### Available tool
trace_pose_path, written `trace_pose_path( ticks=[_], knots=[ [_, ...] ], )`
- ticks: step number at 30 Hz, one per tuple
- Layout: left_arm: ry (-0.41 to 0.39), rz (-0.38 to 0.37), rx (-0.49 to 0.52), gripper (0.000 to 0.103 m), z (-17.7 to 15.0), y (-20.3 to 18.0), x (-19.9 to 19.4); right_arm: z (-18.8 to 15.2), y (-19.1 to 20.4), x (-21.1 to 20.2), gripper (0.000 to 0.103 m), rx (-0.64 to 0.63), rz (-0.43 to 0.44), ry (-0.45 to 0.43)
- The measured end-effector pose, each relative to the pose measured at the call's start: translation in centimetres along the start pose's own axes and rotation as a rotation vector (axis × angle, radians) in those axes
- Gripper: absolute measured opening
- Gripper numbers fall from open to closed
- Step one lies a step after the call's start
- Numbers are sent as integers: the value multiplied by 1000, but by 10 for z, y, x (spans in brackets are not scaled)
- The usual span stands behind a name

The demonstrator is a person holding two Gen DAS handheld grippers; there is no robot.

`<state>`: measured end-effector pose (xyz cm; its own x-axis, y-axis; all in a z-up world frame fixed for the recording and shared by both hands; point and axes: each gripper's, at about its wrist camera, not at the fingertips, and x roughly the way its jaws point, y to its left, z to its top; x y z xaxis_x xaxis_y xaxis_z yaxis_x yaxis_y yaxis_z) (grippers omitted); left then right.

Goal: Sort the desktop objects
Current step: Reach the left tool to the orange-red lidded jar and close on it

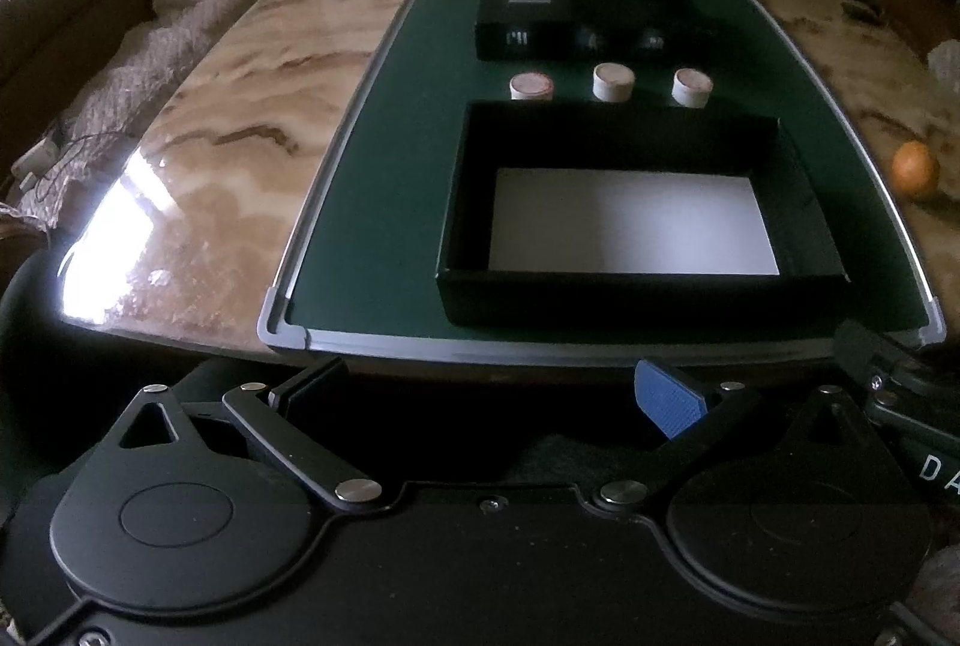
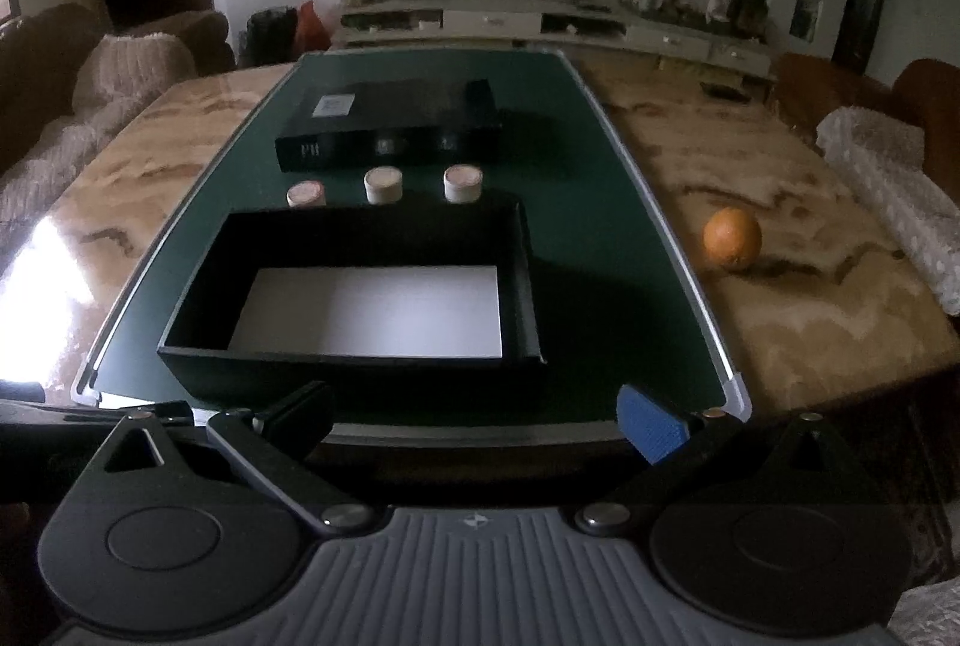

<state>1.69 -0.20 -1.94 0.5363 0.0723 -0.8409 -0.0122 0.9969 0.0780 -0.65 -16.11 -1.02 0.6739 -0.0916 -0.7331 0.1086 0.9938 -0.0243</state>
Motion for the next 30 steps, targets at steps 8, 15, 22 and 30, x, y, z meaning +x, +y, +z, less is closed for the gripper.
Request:
trace_pose_path(
  ticks=[8,15,22,30],
  knots=[
    [25,-10,3,103,7,-4,17,3,-8,16,103,10,27,47],
    [48,-24,3,103,19,-6,38,11,-10,36,103,17,53,79],
    [56,-26,-2,103,49,-8,65,30,-8,63,103,1,73,104],
    [48,-22,-21,103,96,-7,100,61,-22,102,103,40,91,103]
  ],
)
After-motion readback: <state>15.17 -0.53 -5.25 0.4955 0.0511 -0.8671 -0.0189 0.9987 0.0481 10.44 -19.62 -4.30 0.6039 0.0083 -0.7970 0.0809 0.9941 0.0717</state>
